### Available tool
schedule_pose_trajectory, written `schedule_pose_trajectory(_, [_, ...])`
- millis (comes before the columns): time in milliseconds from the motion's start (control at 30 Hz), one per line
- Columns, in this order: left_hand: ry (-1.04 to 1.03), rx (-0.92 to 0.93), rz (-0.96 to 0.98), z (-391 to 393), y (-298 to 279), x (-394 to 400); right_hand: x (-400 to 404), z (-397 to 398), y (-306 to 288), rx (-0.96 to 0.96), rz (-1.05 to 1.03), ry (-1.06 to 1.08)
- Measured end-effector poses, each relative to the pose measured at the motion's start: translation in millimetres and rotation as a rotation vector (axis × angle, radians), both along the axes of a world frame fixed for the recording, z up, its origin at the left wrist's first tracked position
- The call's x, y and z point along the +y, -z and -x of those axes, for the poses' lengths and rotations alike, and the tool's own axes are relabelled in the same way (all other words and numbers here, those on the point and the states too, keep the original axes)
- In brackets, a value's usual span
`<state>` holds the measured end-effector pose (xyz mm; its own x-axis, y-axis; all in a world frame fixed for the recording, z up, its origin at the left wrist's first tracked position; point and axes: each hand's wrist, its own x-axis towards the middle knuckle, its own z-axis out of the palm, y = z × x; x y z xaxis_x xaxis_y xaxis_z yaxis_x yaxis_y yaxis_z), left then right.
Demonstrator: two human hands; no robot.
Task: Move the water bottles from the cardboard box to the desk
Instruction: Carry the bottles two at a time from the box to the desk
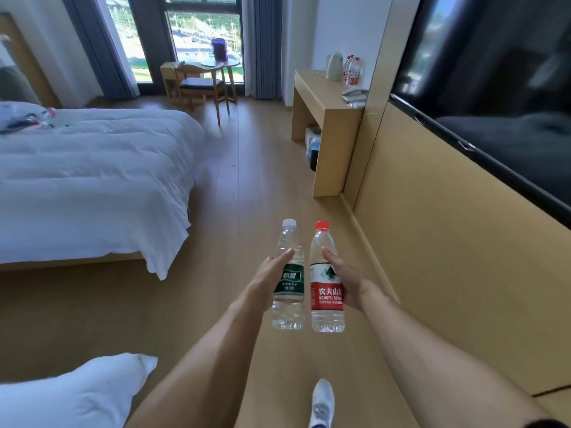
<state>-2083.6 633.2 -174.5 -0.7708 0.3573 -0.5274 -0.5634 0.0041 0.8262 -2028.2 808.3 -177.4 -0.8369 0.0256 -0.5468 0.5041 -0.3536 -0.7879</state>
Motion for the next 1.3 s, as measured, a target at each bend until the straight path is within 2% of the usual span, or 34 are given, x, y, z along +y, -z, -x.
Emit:
schedule_pose_trajectory(267, [-0.045,0.014,0.023,134,6,52,57,147,12,0.018,0.03,-0.034])
schedule_pose_trajectory(567, [-0.12,0.018,0.0,276,-22,118,129,309,-12,0.031,0.041,-0.102])
schedule_pose_trajectory(900, [-0.127,0.032,-0.047,416,-19,149,160,451,-5,0.04,0.036,-0.134])
schedule_pose_trajectory(1300, [-0.013,0.025,-0.071,673,-16,169,175,693,-14,0.023,-0.006,-0.04])
